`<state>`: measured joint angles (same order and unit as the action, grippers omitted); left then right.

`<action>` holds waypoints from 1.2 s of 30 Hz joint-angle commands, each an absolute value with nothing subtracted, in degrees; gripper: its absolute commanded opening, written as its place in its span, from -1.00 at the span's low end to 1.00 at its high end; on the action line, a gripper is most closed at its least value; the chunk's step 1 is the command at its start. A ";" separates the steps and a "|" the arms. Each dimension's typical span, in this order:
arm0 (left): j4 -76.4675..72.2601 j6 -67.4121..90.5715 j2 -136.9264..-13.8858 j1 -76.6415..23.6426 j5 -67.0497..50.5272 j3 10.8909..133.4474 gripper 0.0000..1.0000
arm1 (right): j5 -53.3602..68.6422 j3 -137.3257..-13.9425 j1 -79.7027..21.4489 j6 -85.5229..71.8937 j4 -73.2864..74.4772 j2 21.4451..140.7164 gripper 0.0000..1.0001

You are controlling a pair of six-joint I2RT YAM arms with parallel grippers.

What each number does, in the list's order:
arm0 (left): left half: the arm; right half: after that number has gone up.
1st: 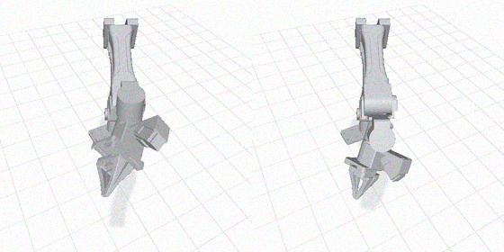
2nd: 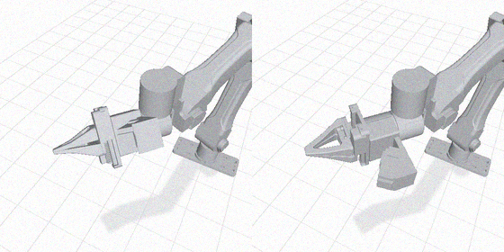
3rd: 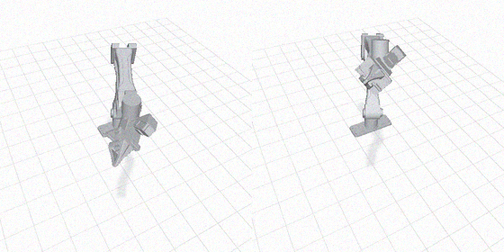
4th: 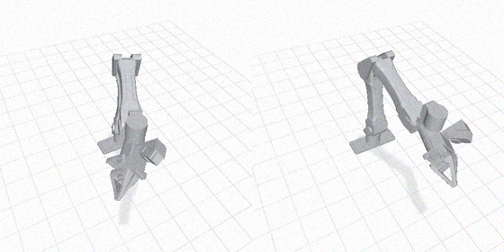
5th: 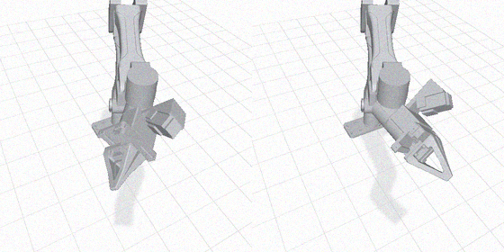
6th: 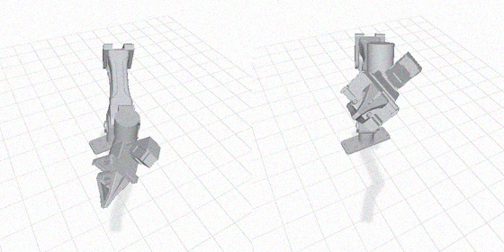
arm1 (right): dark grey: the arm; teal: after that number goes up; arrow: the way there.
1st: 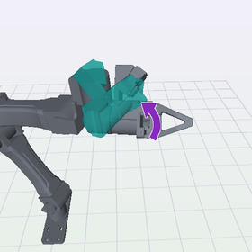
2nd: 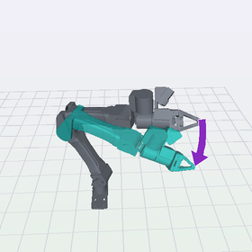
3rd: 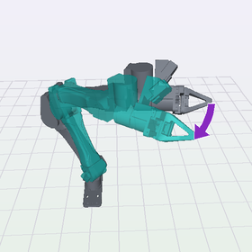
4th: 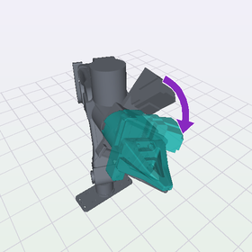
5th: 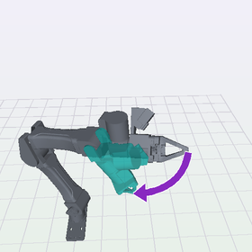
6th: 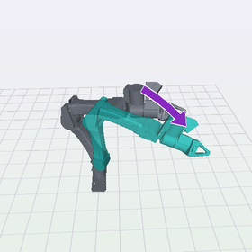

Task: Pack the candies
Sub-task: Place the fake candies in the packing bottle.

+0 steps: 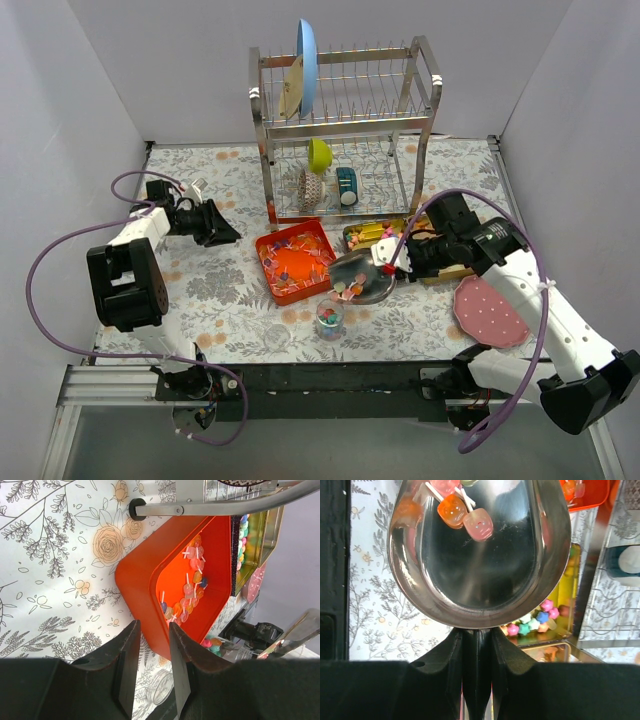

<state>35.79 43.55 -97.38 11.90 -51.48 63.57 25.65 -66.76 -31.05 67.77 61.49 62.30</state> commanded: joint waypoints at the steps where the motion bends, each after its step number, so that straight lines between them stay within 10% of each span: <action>1: 34.10 44.21 -95.18 12.39 -53.09 63.37 -0.43 | 24.17 -71.98 -31.99 72.68 64.68 63.19 -0.97; 28: 32.43 47.02 -95.89 12.39 -54.14 64.34 -0.35 | 8.97 -76.82 -41.57 69.63 67.25 64.17 -0.97; 36: 33.92 49.75 -93.52 12.39 -45.97 65.48 -0.29 | 7.74 -67.09 -24.98 55.39 64.25 52.06 -0.97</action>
<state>33.41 47.90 -97.38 11.94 -50.74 63.51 9.30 -71.85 -32.95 64.23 65.95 58.74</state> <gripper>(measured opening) 0.344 0.284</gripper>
